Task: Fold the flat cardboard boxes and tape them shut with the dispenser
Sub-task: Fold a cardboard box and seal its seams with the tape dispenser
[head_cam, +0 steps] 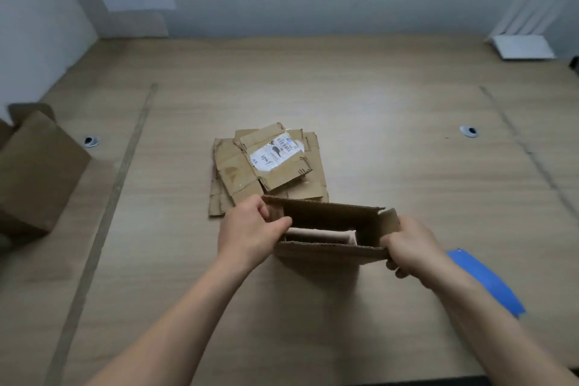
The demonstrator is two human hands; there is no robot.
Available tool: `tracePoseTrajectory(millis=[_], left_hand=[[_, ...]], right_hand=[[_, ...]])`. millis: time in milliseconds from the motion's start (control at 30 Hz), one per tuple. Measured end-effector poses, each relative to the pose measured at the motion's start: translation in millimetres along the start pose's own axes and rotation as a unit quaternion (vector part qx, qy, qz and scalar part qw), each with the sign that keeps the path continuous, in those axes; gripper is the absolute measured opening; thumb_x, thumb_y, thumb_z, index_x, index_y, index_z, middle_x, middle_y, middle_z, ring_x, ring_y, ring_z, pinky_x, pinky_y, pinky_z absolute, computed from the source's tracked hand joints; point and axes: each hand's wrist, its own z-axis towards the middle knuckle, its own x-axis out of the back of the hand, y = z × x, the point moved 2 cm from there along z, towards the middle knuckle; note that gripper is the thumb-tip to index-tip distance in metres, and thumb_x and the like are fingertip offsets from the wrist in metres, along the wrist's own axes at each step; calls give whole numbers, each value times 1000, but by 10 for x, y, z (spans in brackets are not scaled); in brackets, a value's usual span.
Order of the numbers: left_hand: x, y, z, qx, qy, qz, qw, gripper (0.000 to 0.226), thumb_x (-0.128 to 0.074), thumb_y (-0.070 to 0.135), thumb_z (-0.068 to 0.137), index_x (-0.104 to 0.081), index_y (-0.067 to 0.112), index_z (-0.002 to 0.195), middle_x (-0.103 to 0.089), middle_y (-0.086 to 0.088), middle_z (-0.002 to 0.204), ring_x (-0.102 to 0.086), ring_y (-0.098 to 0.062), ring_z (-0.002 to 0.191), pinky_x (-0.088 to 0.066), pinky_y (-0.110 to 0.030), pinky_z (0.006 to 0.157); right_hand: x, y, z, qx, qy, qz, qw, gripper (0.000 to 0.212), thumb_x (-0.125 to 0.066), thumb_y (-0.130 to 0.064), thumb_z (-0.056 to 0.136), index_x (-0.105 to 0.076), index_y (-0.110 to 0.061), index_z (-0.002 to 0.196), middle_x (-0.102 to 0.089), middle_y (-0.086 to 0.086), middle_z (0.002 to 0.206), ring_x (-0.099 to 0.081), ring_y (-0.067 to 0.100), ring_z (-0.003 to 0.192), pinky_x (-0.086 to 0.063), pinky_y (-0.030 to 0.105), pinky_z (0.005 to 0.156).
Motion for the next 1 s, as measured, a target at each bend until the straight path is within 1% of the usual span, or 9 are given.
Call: tracePoseTrajectory(millis=[133, 267, 367, 500, 633, 733, 800, 933, 1000], left_hand=[[-111, 250, -120, -5, -7, 81, 997, 22, -69, 27, 67, -51, 16, 62, -58, 3, 63, -55, -21, 68, -41, -31, 57], [-193, 478, -128, -29, -58, 170, 983, 21, -63, 18, 71, -50, 15, 55, -59, -3, 62, -59, -27, 72, -36, -29, 54], [-212, 558, -147, -28, -86, 213, 973, 17, -64, 15, 71, -55, 12, 57, -62, -7, 64, -60, -25, 70, -38, -27, 50], [-271, 577, -86, -33, -102, 212, 971, 13, -65, 14, 73, -60, 15, 61, -64, -1, 65, -59, -18, 69, -37, -23, 49], [-289, 469, 0, -75, -118, 169, 976, 9, -67, 29, 81, -70, 24, 75, -69, 8, 75, -64, -13, 81, -49, -27, 66], [-169, 328, -28, -104, -153, 70, 980, 45, -61, 67, 71, -75, 27, 85, -70, 11, 82, -63, -5, 80, -51, -26, 71], [-128, 207, -79, -141, -175, 39, 974, 56, -63, 75, 59, -73, 26, 84, -68, 11, 88, -63, -6, 83, -52, -25, 72], [-200, -21, -90, -229, -107, 6, 967, 42, -73, 63, 62, -62, 22, 65, -62, 9, 81, -60, -10, 74, -51, -30, 66], [-258, -132, -93, -230, -50, -8, 972, 38, -85, 47, 63, -55, 26, 76, -55, 8, 84, -55, -10, 71, -47, -27, 62]], right_hand=[[178, 218, 74, 9, -56, -1, 998, 21, -46, -5, 78, -61, -9, 92, -67, 14, 77, -62, 26, 54, -47, 31, 49], [303, 257, 88, 62, -58, -5, 996, 15, -45, -17, 86, -54, -6, 89, -70, 16, 83, -62, 23, 51, -45, 29, 46], [356, 275, 103, 95, -46, -28, 994, 9, -50, -16, 83, -50, -9, 77, -68, 15, 71, -61, 26, 50, -42, 28, 46], [344, 224, 145, 120, -53, -36, 991, 29, -71, -27, 78, -48, -15, 65, -59, 2, 50, -55, 20, 48, -42, 27, 48], [361, 159, 201, 135, -47, -16, 990, 44, -81, -48, 77, -62, -9, 70, -64, -4, 50, -55, 9, 46, -40, 23, 48], [373, 165, 228, 137, -65, -6, 988, 21, -82, -29, 78, -68, -14, 75, -69, 2, 59, -58, 8, 48, -41, 21, 46], [335, 180, 237, 128, -63, -20, 990, 17, -81, -16, 76, -64, -16, 74, -66, -1, 56, -56, 8, 46, -39, 20, 45], [163, 192, 226, 68, -61, -18, 996, 35, -75, -8, 72, -42, -17, 67, -56, 4, 50, -47, 17, 43, -33, 21, 41], [48, 238, 225, 33, -76, 19, 996, 31, -73, -3, 76, -44, -15, 75, -56, 7, 54, -46, 21, 48, -33, 24, 42]])
